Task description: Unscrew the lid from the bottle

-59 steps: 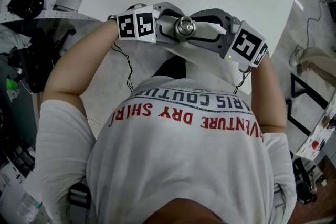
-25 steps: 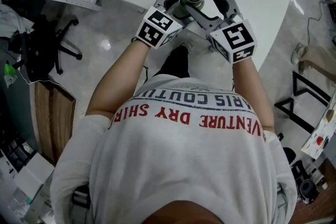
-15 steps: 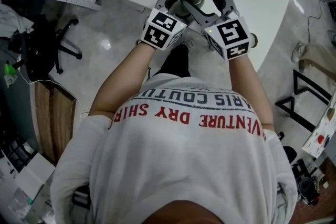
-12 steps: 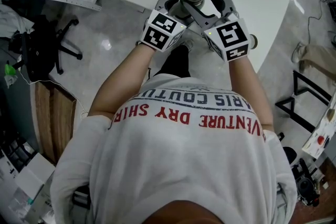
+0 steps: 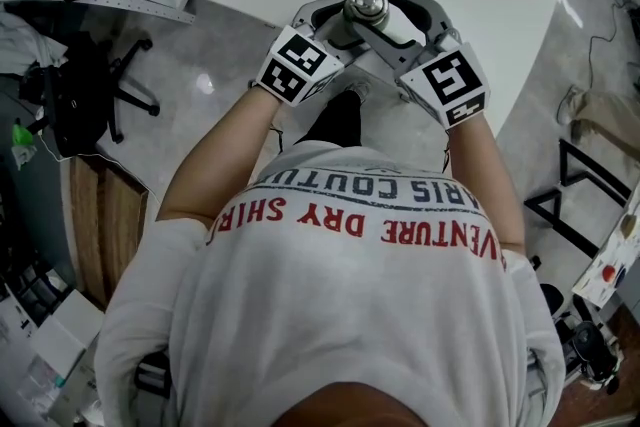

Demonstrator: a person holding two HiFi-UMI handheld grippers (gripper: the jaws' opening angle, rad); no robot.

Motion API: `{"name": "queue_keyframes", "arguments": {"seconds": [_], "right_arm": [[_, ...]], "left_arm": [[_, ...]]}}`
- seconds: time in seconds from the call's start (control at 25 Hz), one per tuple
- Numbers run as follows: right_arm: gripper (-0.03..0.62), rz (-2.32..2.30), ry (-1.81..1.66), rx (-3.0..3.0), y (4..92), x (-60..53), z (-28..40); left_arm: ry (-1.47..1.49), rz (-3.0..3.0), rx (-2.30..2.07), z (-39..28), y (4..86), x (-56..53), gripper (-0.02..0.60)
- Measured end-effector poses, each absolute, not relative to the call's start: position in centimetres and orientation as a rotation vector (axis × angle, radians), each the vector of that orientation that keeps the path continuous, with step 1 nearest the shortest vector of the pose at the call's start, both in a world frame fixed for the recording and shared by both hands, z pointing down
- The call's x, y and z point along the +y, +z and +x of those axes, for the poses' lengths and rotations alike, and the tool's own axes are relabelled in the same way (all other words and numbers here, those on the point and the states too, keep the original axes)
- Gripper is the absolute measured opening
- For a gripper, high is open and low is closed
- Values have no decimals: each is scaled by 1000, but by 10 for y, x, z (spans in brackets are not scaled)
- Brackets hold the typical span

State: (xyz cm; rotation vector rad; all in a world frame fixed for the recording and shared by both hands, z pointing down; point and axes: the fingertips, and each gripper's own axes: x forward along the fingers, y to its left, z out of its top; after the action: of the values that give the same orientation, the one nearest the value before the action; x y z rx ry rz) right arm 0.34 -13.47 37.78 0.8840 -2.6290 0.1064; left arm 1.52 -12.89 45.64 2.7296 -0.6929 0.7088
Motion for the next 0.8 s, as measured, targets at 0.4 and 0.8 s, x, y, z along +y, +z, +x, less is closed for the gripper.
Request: {"name": "queue_keyframes", "arguments": {"seconds": [0.4,0.8], "right_arm": [[238,651,125,-2670,378,-135,0],[238,491,97,-2675,381,-137,-2]], "left_arm": [[809,2826,-310,14,458,-128,345],[958,2887,133,11,460,-129,345]]}}
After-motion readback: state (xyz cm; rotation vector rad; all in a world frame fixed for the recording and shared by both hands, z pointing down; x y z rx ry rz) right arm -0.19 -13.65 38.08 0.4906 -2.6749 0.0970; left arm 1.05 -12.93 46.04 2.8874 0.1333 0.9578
